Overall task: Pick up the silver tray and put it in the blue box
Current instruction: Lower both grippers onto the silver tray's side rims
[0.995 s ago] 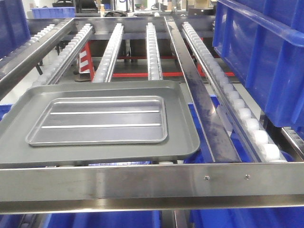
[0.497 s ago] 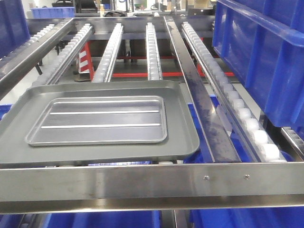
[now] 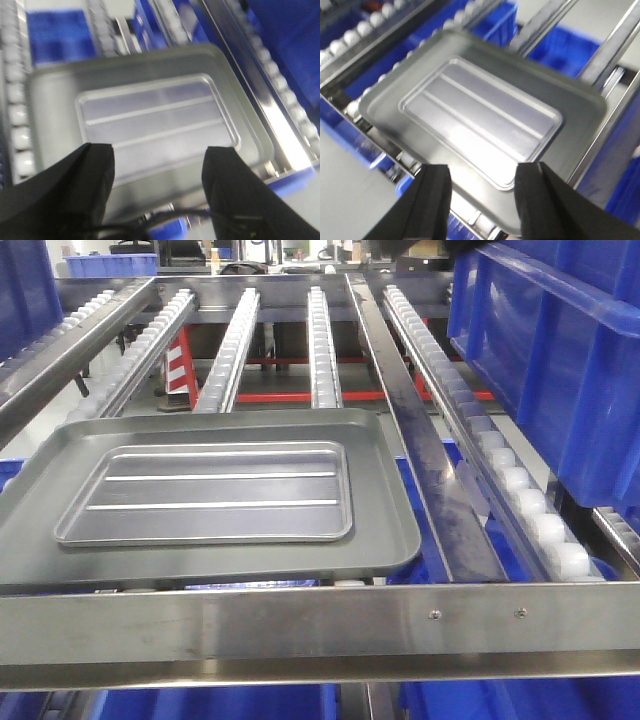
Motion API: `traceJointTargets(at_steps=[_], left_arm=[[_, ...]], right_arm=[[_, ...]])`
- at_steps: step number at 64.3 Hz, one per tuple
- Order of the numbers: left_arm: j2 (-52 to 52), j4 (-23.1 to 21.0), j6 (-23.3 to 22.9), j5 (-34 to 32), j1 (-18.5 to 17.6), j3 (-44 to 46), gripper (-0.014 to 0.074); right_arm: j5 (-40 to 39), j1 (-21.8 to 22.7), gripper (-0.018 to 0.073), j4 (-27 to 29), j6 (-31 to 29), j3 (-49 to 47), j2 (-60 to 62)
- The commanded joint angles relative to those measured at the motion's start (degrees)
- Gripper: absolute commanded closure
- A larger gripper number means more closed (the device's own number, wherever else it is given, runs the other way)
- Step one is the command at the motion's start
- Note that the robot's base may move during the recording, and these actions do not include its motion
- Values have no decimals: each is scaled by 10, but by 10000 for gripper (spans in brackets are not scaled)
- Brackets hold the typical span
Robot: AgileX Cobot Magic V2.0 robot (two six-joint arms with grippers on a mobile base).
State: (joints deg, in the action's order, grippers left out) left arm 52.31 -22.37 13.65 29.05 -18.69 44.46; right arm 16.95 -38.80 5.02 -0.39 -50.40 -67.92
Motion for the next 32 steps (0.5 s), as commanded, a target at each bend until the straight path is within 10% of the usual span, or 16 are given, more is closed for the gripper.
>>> traceJointTargets(at_steps=[1,13,32], left_arm=[[39,-14,4,3,-8,50,282],[157,32,-20,66,-8,144,282],[310,204,-203,136,-20,252,282]], right_arm=[[14,-2,144,11,-1,-67,-31],[138,22,144,11,56,-174,-138],[230,90,144,-3,175,-276,-258]])
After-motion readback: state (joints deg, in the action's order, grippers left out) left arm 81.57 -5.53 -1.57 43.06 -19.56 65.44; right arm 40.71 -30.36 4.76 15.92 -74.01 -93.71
